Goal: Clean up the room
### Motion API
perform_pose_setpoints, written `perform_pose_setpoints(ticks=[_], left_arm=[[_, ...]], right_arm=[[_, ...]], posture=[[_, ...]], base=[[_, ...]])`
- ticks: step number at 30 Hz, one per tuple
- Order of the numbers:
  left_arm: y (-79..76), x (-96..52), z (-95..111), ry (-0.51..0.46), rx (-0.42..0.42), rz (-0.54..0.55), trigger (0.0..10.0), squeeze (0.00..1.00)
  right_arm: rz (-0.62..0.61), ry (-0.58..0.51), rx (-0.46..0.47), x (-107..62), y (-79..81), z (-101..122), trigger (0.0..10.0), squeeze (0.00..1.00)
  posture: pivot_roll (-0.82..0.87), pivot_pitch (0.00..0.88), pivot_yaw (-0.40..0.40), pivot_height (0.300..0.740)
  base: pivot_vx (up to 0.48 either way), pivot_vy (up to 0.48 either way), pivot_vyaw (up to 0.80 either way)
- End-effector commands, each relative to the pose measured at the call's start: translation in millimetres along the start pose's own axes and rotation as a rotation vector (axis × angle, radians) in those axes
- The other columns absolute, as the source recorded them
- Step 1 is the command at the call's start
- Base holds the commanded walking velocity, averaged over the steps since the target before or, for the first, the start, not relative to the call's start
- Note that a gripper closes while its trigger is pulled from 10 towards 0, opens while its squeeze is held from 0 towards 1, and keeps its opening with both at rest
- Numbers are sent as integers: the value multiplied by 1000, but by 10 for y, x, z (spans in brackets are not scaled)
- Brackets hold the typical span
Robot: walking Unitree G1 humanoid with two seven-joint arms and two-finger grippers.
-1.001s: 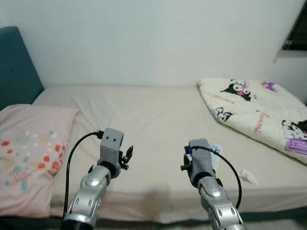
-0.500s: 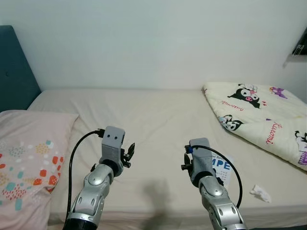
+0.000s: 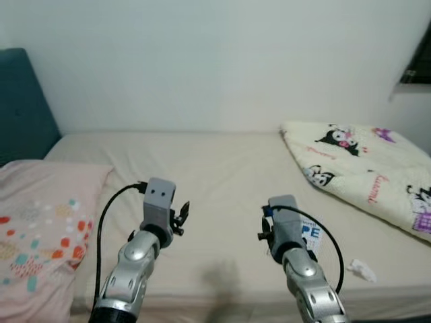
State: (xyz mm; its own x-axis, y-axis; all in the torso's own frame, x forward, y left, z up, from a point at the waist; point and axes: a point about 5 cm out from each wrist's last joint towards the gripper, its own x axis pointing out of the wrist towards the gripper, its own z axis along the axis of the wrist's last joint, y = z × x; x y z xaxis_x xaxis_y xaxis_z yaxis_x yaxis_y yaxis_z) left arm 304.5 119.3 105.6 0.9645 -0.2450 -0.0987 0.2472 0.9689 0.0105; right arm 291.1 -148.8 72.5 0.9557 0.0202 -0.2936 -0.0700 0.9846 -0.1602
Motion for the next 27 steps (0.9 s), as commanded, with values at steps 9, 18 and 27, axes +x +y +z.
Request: perform_pose_setpoints(ticks=[9,18,27], left_arm=[[-27,-2,-31,14,10,-3,10000,0],[-27,-3,-33,17,8,-2,10000,0],[-29,-5,-41,23,7,0,10000,0]], right_arm=[[-19,9,13,-8,-49,-39,10000,0],[-22,11,17,-19,-55,-47,10000,0],[-17,24,-25,-20,-61,-57,10000,0]], posture=[[-9,0,-37,740],[-11,0,-34,740],[-10,7,-34,740]], base=[[0,-319,0],[0,-374,0],[0,-380,324]])
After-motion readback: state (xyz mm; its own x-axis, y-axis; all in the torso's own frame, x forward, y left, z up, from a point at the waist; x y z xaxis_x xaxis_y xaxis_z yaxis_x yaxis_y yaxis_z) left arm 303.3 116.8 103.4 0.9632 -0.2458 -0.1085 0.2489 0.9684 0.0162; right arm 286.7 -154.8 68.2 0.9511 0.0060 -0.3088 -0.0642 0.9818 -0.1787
